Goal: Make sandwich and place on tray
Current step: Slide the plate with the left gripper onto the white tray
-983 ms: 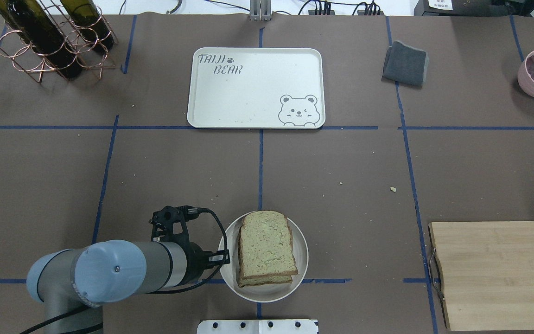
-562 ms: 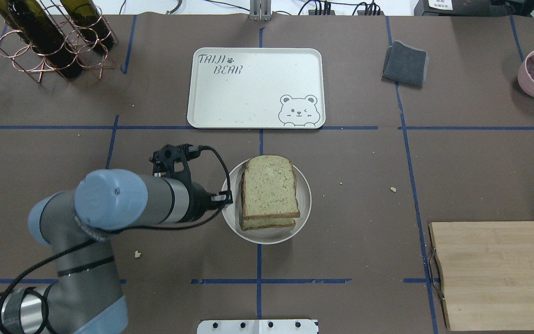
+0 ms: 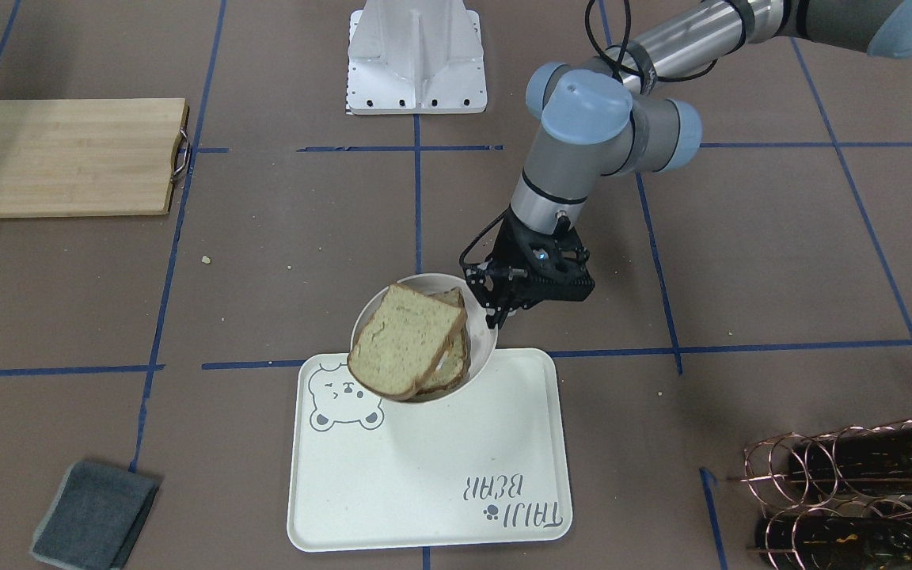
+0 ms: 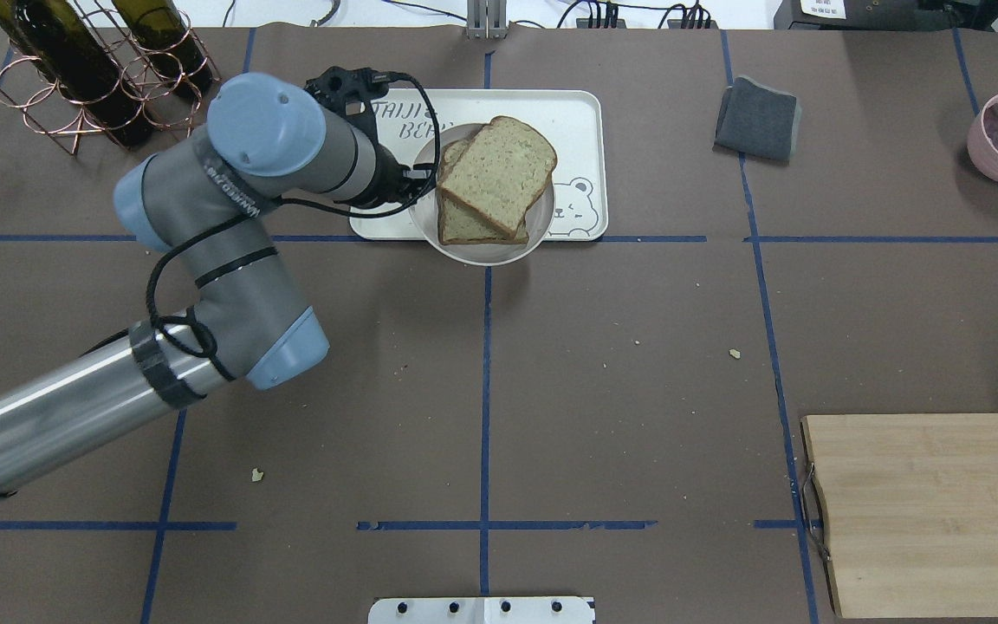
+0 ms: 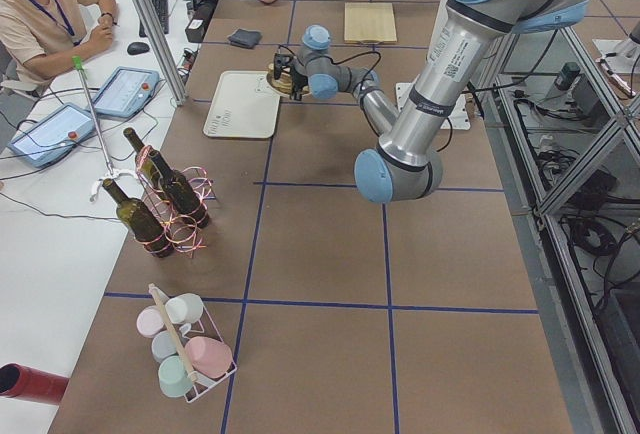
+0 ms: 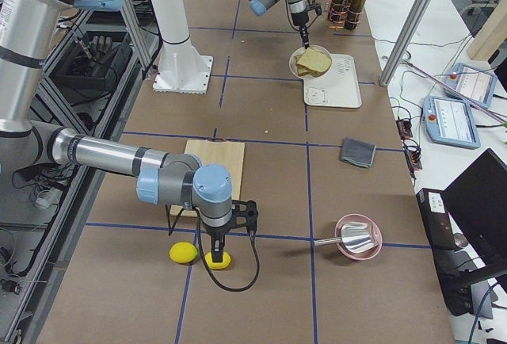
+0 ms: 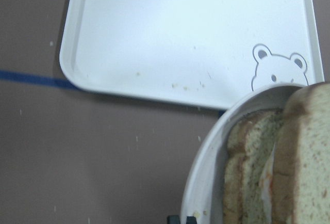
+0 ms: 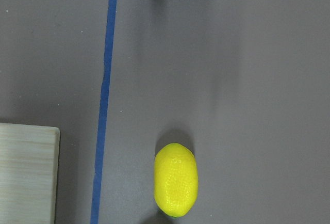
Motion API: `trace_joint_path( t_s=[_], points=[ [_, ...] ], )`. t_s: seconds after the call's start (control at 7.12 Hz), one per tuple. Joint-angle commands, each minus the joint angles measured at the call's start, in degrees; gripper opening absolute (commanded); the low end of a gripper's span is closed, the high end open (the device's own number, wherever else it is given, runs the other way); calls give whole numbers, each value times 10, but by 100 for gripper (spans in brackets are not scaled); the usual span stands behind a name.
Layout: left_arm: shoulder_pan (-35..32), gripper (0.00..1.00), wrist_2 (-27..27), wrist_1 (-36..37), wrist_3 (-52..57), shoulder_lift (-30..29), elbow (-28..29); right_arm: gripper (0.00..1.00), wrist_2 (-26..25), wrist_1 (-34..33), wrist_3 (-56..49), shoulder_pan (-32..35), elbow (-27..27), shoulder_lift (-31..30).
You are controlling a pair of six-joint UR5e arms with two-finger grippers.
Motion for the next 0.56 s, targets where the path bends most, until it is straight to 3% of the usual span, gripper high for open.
trace_joint_path(
  t_s=[0.0, 0.28, 0.42],
  points=[
    [-29, 0, -7, -96, 31, -82, 194, 100, 0, 1, 0, 0, 0, 1],
    [-28, 0, -7, -104, 51, -89, 221, 100, 0, 1, 0, 0, 0, 2],
    [-28, 65, -7, -104, 67, -88, 221, 100, 0, 1, 0, 0, 0, 2]
  ],
)
